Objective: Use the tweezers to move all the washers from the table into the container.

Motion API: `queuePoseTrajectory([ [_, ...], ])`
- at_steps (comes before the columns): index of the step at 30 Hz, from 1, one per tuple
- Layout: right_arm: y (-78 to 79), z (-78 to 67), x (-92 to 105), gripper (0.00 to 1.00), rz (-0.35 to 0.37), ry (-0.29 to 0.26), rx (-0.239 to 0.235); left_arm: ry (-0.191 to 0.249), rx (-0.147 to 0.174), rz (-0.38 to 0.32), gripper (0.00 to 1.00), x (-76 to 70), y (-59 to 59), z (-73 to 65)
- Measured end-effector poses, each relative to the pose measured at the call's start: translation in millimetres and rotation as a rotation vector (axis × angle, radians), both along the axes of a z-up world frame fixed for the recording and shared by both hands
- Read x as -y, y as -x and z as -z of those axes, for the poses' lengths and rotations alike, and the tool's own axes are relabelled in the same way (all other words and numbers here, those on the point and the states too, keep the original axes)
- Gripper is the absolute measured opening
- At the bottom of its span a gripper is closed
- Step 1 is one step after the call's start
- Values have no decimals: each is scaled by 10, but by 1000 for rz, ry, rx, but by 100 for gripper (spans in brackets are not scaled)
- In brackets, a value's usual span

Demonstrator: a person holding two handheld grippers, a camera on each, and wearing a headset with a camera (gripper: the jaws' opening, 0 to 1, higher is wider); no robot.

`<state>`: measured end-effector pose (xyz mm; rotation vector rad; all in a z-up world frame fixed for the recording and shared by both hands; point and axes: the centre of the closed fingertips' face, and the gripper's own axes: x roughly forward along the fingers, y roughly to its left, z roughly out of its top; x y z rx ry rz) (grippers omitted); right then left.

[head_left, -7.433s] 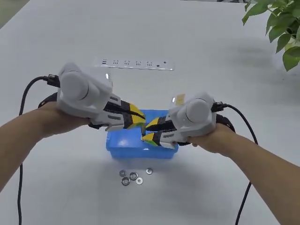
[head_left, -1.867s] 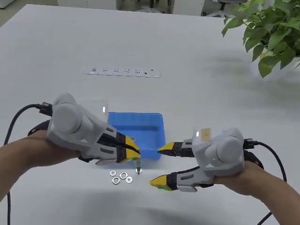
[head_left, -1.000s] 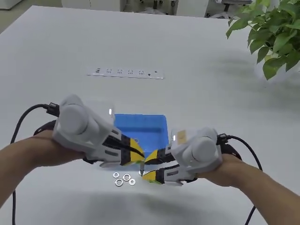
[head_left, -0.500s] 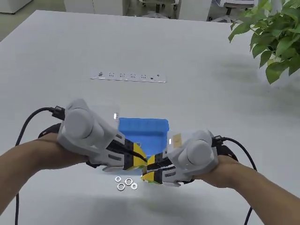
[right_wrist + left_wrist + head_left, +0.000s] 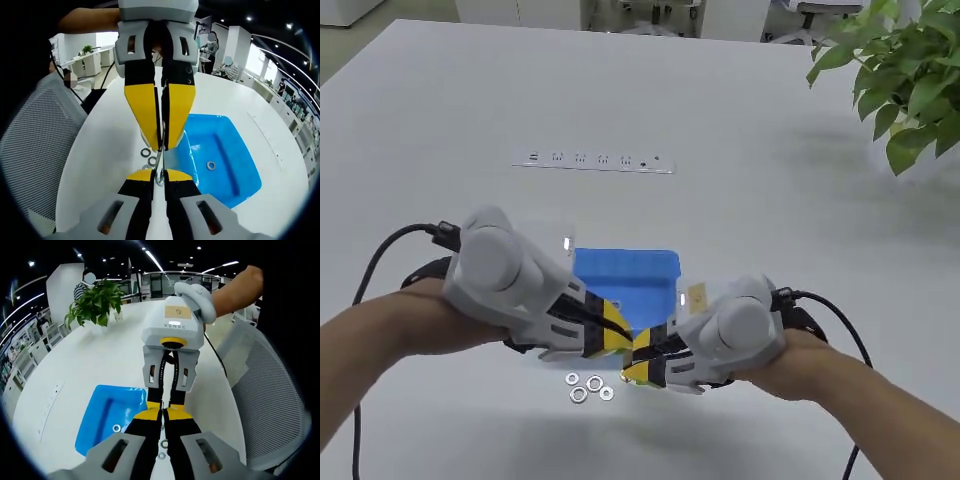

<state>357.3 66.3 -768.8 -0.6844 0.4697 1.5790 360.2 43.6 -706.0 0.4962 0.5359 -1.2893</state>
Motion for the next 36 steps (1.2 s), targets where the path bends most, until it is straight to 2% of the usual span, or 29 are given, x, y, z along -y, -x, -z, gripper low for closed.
queuePoseTrajectory([
  [6, 2, -2, -2, 9, -2, 2, -1, -4, 0, -5, 7, -13, 6, 0],
  [13, 4, -3, 11, 9, 4, -1, -5, 4, -13, -22, 17, -76, 38, 7],
  [17, 6, -20, 8, 9, 8, -9, -10, 25, -35, -41, 25, -119, 72, 13],
  [26, 1, -91, -2, 9, 12, -22, -6, 59, -48, -89, 40, -207, 127, 11],
  [33, 12, -155, 13, 9, 4, -21, 2, 110, -71, -131, 49, -235, 206, -56],
  [36, 11, -197, 17, 9, 2, -24, 5, 117, -68, -144, 53, -254, 226, -77],
])
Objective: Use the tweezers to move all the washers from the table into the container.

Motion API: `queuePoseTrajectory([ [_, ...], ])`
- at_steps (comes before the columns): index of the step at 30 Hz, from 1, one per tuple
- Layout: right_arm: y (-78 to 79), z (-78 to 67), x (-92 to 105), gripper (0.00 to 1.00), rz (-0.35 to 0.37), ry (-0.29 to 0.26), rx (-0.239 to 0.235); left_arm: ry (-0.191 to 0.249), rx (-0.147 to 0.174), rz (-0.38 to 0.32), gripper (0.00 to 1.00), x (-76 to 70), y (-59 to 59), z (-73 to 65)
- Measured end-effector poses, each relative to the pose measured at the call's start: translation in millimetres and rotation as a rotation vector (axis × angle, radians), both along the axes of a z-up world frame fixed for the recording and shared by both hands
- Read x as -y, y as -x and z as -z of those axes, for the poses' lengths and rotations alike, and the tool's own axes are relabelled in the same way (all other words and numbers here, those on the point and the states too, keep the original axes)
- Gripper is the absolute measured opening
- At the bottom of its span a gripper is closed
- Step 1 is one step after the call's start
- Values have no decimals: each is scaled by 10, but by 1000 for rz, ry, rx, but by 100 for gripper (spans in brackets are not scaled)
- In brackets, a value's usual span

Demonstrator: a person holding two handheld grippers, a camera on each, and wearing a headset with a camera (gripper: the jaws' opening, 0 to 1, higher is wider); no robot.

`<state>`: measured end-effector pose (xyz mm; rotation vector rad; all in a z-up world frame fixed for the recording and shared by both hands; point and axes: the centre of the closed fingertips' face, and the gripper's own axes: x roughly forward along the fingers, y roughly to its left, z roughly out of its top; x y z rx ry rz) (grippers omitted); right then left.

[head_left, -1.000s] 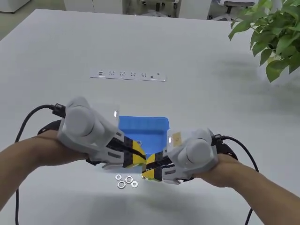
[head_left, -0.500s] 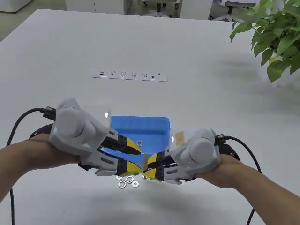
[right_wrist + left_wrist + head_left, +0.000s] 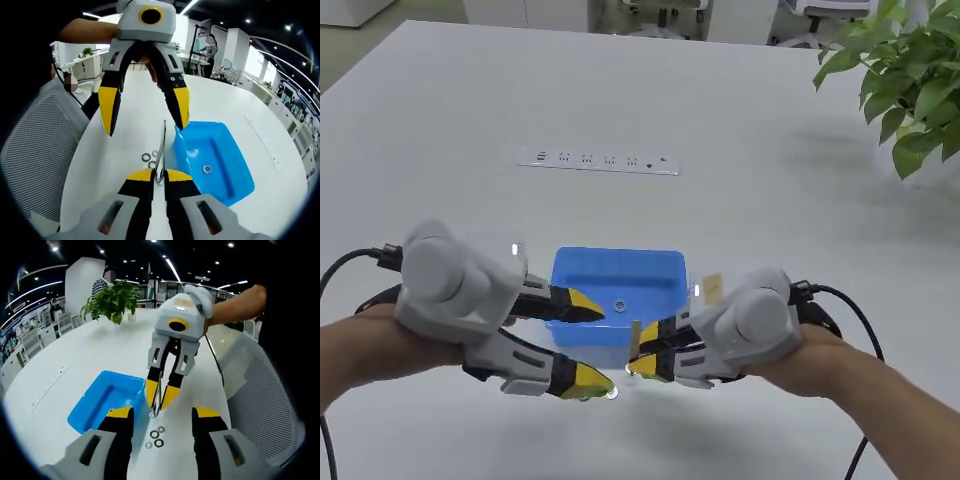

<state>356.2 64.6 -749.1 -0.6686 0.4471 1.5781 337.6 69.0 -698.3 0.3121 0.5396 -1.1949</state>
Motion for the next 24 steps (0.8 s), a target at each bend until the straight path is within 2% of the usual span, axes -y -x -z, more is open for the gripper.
queuePoseTrajectory([
  [6, -13, -117, 13, 9, -6, -12, 11, 30, 18, -37, 60, -44, -19, -54],
  [10, -25, -198, 27, 9, -12, -17, 17, 34, 24, -58, 68, -66, -25, -64],
  [24, -144, -432, 48, 9, -6, -50, 33, 46, 29, -135, 76, -208, 15, -76],
])
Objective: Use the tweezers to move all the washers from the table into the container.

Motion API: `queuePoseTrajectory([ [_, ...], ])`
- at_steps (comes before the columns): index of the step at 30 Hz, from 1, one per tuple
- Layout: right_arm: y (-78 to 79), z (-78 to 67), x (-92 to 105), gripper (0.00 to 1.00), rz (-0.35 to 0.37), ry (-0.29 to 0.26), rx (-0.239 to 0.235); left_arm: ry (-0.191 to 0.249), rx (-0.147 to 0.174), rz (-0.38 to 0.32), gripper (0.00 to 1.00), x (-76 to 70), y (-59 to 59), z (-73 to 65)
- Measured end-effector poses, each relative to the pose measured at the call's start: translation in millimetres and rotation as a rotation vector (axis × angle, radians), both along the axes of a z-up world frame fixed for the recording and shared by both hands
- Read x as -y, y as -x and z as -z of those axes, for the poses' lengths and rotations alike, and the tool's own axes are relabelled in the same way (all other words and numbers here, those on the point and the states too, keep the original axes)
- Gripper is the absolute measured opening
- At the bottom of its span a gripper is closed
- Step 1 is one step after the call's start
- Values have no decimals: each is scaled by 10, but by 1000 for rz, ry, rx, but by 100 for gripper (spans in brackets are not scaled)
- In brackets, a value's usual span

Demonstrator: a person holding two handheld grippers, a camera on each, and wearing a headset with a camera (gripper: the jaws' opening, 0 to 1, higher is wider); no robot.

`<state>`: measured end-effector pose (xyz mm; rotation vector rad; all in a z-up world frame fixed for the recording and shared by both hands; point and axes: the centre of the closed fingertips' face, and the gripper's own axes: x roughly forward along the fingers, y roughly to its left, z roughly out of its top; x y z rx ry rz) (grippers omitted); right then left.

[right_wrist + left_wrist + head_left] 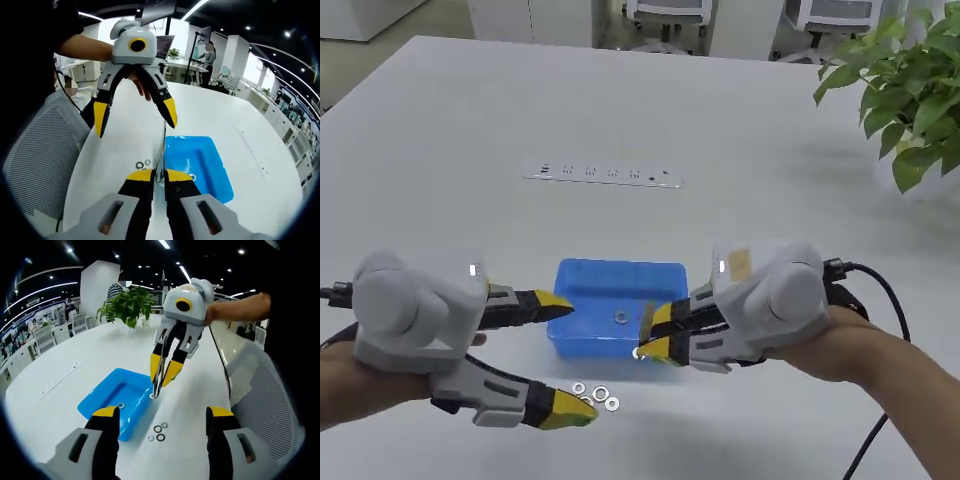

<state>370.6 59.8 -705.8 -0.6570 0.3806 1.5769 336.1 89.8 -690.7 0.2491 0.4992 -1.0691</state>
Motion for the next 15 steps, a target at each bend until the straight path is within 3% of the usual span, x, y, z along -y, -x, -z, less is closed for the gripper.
queuePoseTrajectory([
  [15, -226, -89, -26, 9, 14, -26, 17, 23, 0, -73, 84, -103, 2, -11],
])
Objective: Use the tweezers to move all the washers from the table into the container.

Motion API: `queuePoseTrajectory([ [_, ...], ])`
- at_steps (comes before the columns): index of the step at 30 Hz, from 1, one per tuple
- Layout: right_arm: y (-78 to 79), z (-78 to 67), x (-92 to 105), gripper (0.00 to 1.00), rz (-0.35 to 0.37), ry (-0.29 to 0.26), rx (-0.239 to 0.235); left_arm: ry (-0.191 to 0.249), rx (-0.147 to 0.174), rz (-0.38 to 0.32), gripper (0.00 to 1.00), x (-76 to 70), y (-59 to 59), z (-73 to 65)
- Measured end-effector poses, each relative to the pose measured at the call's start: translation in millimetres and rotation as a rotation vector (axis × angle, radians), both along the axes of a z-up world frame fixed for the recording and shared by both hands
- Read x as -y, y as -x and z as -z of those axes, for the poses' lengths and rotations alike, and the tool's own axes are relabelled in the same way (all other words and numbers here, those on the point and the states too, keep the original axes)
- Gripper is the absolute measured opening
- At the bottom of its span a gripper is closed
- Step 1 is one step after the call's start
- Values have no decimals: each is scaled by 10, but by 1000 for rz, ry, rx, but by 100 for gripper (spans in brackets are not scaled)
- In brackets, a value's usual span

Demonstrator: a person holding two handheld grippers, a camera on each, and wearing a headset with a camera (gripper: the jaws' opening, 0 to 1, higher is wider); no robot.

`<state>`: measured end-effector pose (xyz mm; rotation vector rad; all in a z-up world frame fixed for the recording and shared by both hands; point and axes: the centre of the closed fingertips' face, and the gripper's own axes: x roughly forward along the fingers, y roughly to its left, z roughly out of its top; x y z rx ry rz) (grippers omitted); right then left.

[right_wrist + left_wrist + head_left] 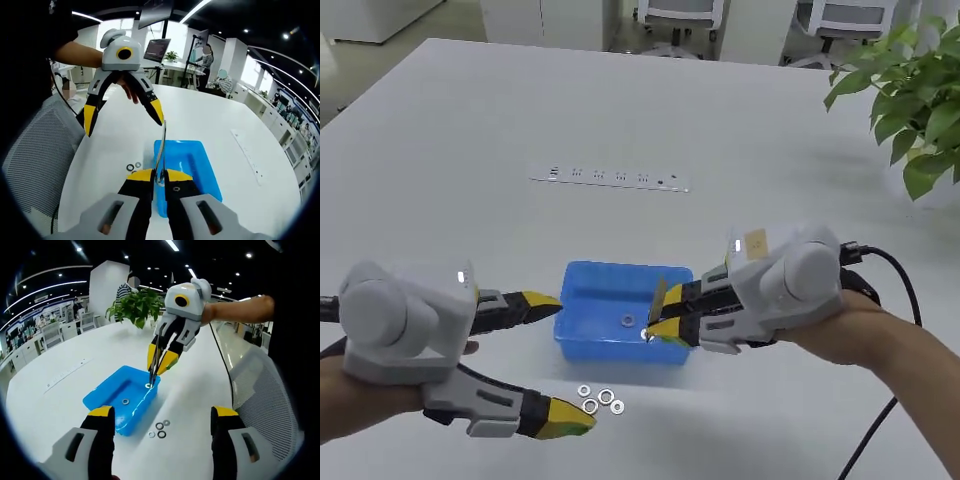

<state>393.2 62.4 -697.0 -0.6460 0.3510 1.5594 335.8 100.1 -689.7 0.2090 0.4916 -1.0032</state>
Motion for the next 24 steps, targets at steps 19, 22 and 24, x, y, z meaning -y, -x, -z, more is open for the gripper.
queuePoseTrajectory([
  [19, -253, 179, -51, 9, 14, 5, 7, 20, 1, -41, 93, -87, 13, -20],
  [22, -279, 216, -61, 9, 14, 8, 4, 24, 4, -49, 93, -103, -1, -32],
  [24, -290, 235, -69, 9, 14, 8, 0, 25, 7, -51, 94, -112, -10, -37],
])
